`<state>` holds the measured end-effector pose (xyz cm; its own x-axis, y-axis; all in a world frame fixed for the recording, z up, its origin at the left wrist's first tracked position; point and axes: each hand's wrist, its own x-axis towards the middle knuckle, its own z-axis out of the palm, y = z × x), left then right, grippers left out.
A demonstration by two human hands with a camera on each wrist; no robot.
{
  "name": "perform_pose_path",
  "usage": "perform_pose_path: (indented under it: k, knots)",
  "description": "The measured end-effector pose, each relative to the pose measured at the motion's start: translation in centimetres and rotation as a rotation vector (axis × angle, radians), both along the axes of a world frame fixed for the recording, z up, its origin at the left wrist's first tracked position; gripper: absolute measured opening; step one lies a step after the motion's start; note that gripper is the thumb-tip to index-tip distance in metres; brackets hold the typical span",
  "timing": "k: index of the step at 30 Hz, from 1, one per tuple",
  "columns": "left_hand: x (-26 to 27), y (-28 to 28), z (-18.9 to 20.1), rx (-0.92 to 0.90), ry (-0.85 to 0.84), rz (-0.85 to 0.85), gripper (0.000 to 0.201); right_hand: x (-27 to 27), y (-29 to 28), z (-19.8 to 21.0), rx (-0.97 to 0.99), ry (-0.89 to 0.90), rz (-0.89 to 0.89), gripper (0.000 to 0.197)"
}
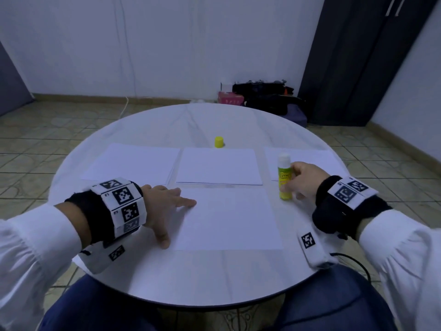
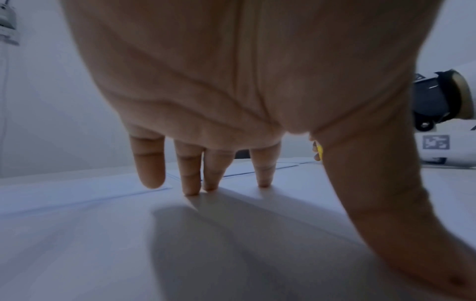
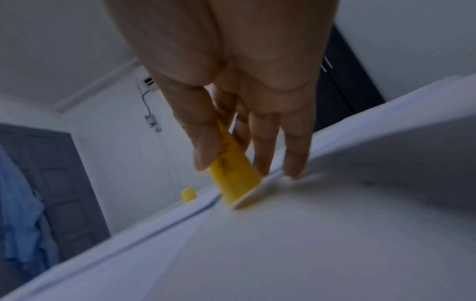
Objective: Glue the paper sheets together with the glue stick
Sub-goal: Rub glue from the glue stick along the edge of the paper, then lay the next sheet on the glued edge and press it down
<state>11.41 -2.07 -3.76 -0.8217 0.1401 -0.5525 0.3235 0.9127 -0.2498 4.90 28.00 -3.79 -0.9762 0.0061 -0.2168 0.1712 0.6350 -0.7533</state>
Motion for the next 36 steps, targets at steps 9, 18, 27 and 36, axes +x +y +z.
perform_pose_path:
  k: [9,18,27,36]
  knots:
    - [-0.2,-1.8,-0.4,0.196,-0.03,0.087,0.114,-0.3,0.3,0.3,0.31,-0.054,0.003,0.024]
    - [-0.4,-4.1,0.3,0.437,-0.05,0.224,0.142,4.3,-3.1,3.6,0.676,-0.279,0.322,0.035]
    - [-5.1,-14.1,2.0,0.187,0.274,0.545,0.066,-1.5,-19.2,6.5,0.695,0.04,0.538,0.046]
    - [-6.6,-17.2,0.2,0.179,0.235,0.592,0.035,-7.1,-28.0,3.5,0.922,-0.006,0.577,0.063]
